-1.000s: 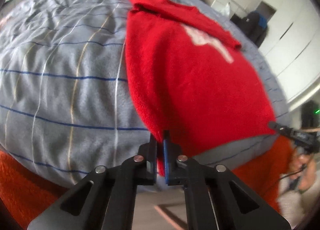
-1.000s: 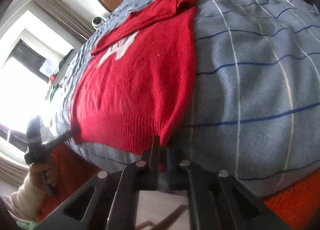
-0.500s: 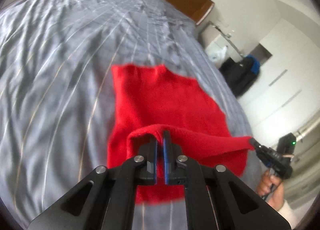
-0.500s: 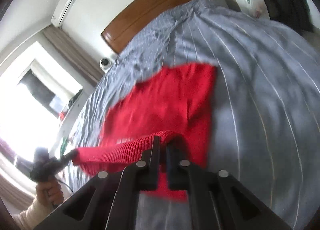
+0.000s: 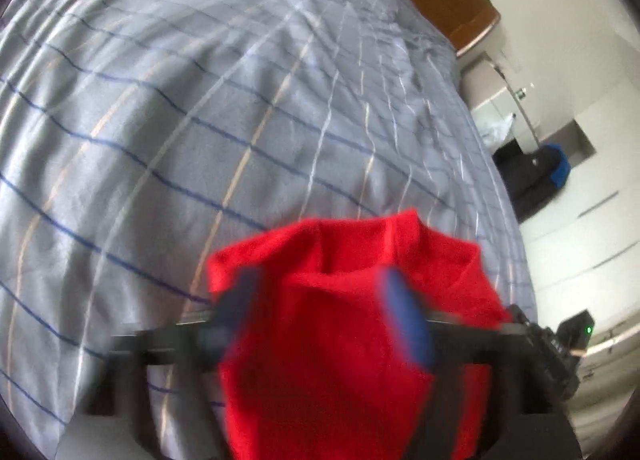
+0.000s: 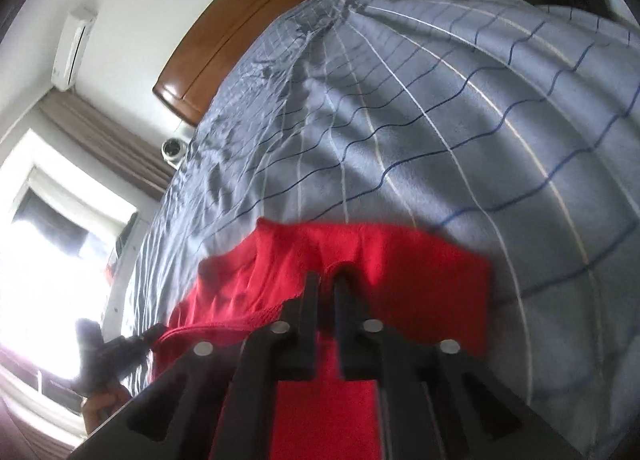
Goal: Fold small clothes
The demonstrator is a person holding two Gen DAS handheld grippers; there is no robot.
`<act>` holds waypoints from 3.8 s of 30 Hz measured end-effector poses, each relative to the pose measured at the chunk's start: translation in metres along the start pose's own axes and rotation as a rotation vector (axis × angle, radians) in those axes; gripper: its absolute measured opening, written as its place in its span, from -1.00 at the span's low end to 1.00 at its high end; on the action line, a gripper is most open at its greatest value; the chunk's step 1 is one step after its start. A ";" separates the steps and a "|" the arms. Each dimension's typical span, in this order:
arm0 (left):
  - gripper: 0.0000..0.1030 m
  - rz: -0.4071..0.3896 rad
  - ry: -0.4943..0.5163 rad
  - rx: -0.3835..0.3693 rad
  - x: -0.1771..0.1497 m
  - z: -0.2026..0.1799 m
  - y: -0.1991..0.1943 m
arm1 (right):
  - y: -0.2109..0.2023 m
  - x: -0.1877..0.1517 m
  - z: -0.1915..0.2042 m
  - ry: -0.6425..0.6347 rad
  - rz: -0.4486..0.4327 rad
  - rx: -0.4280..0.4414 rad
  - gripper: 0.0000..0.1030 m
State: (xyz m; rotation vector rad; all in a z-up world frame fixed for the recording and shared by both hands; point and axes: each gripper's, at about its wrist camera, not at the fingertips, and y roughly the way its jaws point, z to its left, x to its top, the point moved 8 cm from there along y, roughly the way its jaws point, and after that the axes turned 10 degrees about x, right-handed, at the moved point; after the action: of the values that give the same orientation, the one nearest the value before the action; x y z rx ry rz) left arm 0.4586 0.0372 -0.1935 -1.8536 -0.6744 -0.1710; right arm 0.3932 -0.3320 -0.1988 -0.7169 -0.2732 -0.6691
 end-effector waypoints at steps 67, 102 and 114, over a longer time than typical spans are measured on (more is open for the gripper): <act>0.93 -0.250 0.351 0.349 -0.227 0.076 -0.122 | -0.086 -0.072 -0.010 -0.056 0.101 -0.198 0.09; 0.96 -0.246 0.125 0.300 -0.195 0.133 -0.141 | 0.072 -0.184 0.284 -0.550 0.382 0.105 0.40; 0.96 -0.247 0.096 0.287 -0.195 0.134 -0.144 | 0.033 -0.230 0.239 -0.879 0.346 -0.114 0.42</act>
State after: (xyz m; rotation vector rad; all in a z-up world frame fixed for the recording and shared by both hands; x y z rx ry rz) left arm 0.1953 0.1204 -0.2109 -1.4764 -0.8153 -0.3060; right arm 0.2377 -0.0419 -0.1442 -1.1129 -0.8967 -0.0031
